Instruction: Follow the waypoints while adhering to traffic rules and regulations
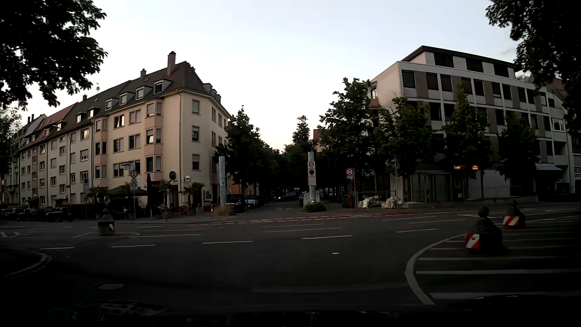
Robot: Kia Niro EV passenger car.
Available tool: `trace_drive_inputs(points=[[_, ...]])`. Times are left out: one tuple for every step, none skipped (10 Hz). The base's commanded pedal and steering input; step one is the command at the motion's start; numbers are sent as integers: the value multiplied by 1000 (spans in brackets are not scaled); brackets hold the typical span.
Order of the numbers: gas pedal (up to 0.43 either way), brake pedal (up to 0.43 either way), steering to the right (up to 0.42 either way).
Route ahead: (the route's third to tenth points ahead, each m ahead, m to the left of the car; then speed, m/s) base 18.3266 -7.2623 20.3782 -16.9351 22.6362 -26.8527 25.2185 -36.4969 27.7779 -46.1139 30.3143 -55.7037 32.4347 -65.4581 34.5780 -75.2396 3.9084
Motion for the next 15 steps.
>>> trace_drive_inputs(points=[[0, 98, -2], [0, 98, -1], [0, 98, -1], [0, 98, -1], [0, 98, -1], [0, 98, 1], [0, 122, 9], [0, 116, 21], [0, 128, 43], [0, 128, 62], [0, 128, 79], [0, 122, 100], [0, 116, 133], [0, 122, 160], [0, 122, 173]])
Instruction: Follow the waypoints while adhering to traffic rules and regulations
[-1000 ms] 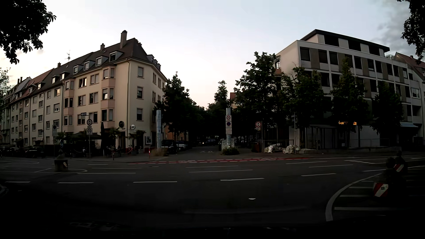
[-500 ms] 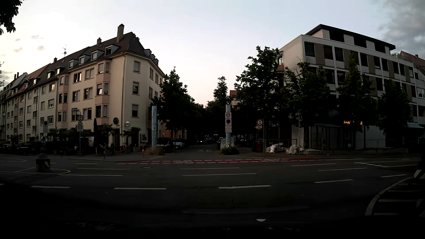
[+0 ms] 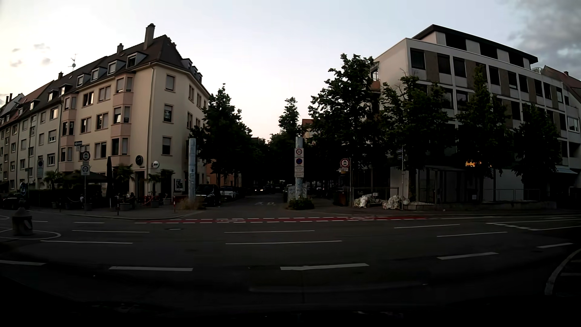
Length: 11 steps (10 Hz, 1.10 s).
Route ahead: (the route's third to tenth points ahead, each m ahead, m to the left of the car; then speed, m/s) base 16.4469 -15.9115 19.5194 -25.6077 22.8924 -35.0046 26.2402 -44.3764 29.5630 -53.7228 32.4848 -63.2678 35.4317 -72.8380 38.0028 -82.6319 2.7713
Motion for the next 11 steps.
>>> trace_drive_inputs(points=[[0, 122, 184], [0, 116, 204], [0, 116, 222], [0, 122, 244], [0, 122, 260], [0, 122, 271], [0, 122, 285], [0, 122, 299], [0, 122, 318], [0, 128, 336], [0, 116, 350]])
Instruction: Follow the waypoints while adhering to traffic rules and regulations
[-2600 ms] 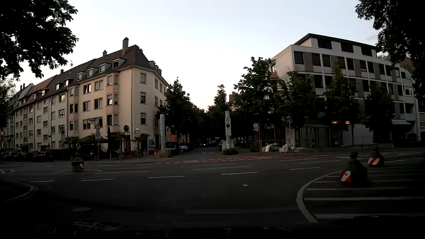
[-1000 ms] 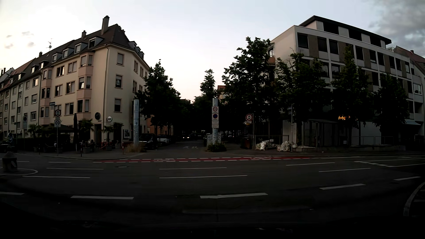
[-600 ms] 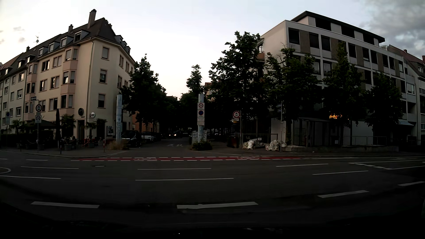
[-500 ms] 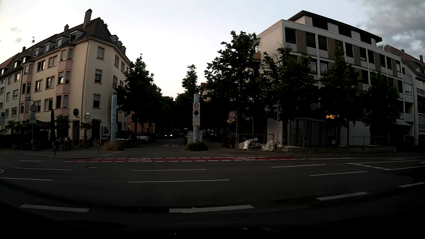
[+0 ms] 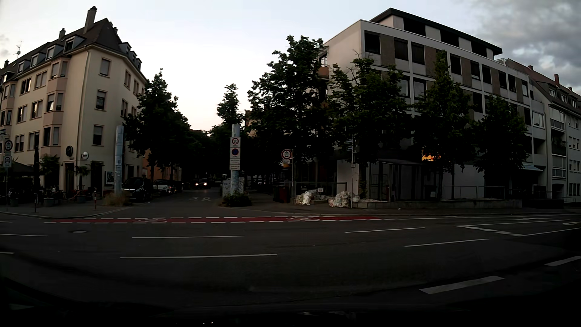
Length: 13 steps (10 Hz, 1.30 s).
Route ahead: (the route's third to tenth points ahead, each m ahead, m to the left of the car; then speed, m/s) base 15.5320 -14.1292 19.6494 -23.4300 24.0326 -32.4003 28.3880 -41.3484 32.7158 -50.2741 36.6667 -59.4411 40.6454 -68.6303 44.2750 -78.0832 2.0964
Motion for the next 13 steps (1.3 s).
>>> trace_drive_inputs(points=[[0, 73, 368], [0, 0, 386], [0, 0, 402], [0, 0, 418], [8, 0, 432], [189, 0, 443], [220, 0, 451], [240, 0, 456], [260, 0, 456], [268, 0, 456], [268, 0, 460], [280, 0, 470], [280, 0, 481]])
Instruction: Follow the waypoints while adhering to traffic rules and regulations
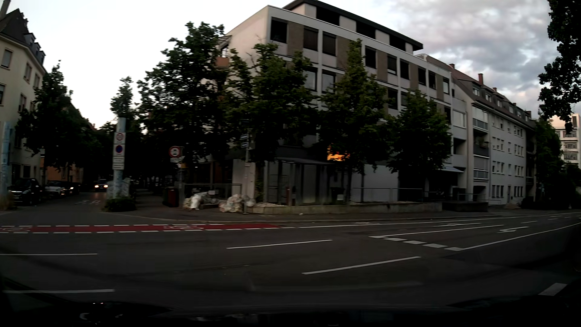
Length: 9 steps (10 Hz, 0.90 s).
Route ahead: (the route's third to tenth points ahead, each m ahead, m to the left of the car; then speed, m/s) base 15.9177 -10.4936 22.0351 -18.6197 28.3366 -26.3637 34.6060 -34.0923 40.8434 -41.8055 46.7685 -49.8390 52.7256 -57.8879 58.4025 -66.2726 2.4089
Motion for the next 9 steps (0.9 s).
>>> trace_drive_inputs(points=[[280, 0, 488], [280, 0, 499], [280, 0, 510], [280, 0, 515], [268, 0, 516], [268, 0, 514], [268, 0, 507], [248, 0, 498], [248, 0, 490]])
